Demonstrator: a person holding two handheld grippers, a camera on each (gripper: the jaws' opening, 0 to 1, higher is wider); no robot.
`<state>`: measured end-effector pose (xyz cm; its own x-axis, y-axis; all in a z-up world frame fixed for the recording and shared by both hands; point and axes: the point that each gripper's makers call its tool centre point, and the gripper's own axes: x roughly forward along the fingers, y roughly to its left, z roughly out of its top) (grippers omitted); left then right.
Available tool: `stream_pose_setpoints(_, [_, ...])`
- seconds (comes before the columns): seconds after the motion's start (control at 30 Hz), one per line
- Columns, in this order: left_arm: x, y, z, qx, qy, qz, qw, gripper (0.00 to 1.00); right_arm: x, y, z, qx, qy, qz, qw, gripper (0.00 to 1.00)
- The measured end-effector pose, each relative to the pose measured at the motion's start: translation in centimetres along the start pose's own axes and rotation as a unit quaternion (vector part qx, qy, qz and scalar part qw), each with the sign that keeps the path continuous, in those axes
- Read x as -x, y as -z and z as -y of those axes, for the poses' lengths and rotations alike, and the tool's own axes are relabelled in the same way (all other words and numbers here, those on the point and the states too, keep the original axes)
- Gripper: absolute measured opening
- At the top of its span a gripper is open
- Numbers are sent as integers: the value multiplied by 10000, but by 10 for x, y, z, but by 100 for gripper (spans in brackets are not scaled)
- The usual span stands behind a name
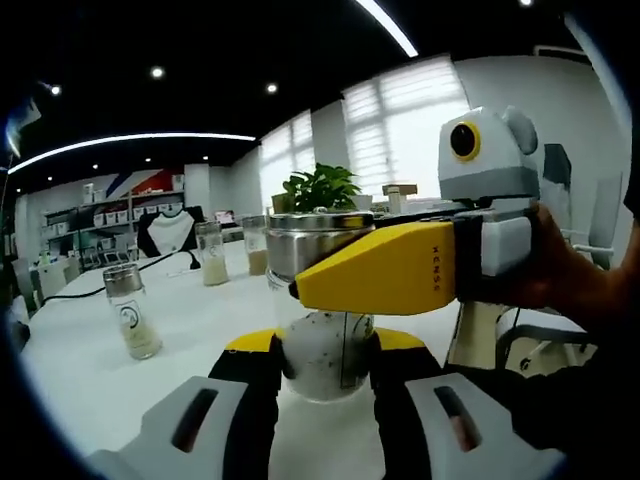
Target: Rotate the seasoning bottle until the label or dispensing opening points toward the visible target arrow and the bottle remains upright within the marked orientation range
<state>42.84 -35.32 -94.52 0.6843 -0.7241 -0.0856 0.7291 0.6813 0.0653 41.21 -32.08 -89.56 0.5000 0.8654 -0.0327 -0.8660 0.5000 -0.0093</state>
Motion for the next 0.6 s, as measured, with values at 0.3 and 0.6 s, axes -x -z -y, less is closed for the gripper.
stream_pose_setpoints(0.3, [8, -3, -14, 13, -38, 115, 9999, 48, -10, 0, 11, -271, -117, 1, 9996, 30])
stream_pose_setpoints(0.6, [16, -2, -31, 156, -64, 112, 9998, 69, -23, -2, 30, -130, -88, -75, 9998, 30])
